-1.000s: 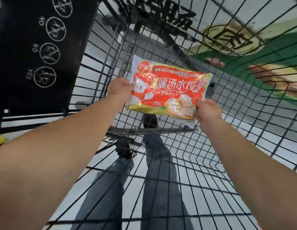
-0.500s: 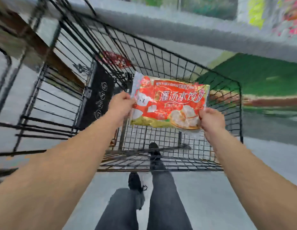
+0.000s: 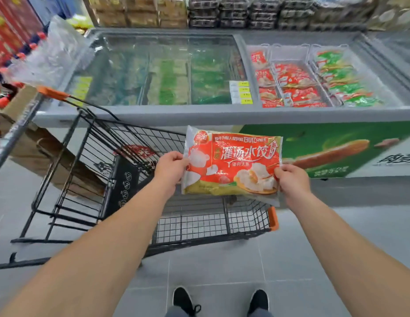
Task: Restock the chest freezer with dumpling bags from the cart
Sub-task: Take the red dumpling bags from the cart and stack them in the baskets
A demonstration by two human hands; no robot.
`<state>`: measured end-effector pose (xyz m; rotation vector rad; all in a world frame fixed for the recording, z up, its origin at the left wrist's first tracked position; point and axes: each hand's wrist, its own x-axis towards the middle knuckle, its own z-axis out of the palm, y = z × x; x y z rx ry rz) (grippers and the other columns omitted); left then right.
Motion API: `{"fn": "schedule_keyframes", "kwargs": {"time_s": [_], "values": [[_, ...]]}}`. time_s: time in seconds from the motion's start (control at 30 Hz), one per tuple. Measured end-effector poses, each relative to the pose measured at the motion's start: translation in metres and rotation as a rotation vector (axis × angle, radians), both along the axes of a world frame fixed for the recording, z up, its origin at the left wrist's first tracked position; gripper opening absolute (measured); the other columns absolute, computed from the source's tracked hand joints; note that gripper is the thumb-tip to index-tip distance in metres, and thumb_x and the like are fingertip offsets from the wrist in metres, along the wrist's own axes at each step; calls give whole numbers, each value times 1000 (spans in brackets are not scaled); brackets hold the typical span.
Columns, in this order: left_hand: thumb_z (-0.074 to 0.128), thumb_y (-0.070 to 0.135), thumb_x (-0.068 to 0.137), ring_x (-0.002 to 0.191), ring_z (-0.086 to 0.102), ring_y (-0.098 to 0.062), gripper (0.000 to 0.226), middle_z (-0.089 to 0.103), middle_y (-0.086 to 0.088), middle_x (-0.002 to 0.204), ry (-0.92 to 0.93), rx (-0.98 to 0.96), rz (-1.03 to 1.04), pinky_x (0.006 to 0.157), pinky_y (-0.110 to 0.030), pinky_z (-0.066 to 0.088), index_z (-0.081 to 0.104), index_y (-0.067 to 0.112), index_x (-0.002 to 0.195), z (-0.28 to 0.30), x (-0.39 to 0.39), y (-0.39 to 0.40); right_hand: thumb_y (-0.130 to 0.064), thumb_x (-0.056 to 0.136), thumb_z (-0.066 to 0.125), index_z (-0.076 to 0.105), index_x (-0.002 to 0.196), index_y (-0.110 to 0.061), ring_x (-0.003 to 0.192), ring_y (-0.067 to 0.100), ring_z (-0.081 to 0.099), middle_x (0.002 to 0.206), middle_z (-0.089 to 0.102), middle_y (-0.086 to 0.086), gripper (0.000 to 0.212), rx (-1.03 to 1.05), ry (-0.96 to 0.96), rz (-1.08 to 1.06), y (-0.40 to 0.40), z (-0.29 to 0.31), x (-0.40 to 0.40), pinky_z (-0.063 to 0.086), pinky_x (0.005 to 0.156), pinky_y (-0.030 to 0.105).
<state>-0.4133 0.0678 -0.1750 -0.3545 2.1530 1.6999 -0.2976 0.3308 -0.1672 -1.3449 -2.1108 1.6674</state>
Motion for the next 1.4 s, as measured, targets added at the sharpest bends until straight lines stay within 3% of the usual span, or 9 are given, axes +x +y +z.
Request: {"fn": "schedule_keyframes", "kwargs": {"time_s": [0.2,0.3,0.53,0.67,0.87,1.07,1.23,1.33,1.4], "values": [[60,8,92,83,67,-28,24,67,-8,79,13,32,-47,77,-45,56,56,16,70,20,21,103,-14,96,59,68,80,-15,89,23,69,92,73,4,19,-19,25,-36,96,8,34,58,85,43],[60,6,92,79,66,-26,19,67,-9,81,40,42,-35,73,-41,56,57,13,75,28,34,167,-9,93,60,67,77,-15,88,24,67,91,72,6,19,-8,51,-30,156,15,47,54,77,37],[64,8,86,97,69,-40,16,72,-21,92,39,43,62,88,-59,55,62,14,71,36,52,291,-7,91,61,67,77,-16,93,28,68,86,71,5,18,5,85,56,291,37,45,56,89,45],[63,8,90,93,69,-34,16,71,-16,93,51,3,100,85,-50,58,62,12,75,44,47,341,-12,93,61,68,78,-16,91,29,70,88,74,7,17,-11,53,85,342,39,30,57,89,51],[63,9,90,84,64,-26,15,68,-9,84,72,-66,147,80,-42,54,62,10,75,36,-5,398,-12,94,60,68,78,-14,91,30,69,87,72,6,18,-15,28,142,397,35,-32,56,88,47],[68,16,87,92,67,-26,18,70,-5,87,69,-128,172,86,-44,56,62,16,70,19,-87,439,-14,94,60,69,81,-13,92,28,67,90,73,7,16,30,-14,186,438,23,-115,54,91,47],[65,14,88,85,63,-23,24,66,-4,80,33,-148,154,67,-33,51,56,17,66,4,-171,471,-12,96,58,66,84,-15,93,25,66,95,71,6,15,50,-62,235,470,12,-211,54,87,42],[65,11,86,81,60,-23,25,62,-1,75,34,-213,128,71,-33,49,55,18,64,3,-213,486,-14,97,57,67,90,-12,79,19,62,90,69,4,12,97,-79,263,484,11,-254,47,64,29],[66,10,85,77,57,-23,28,62,-1,73,26,-219,118,69,-31,46,55,18,60,2,-237,494,-14,95,58,69,86,-11,77,18,63,84,70,2,14,87,-90,272,489,9,-277,47,63,31]]}}
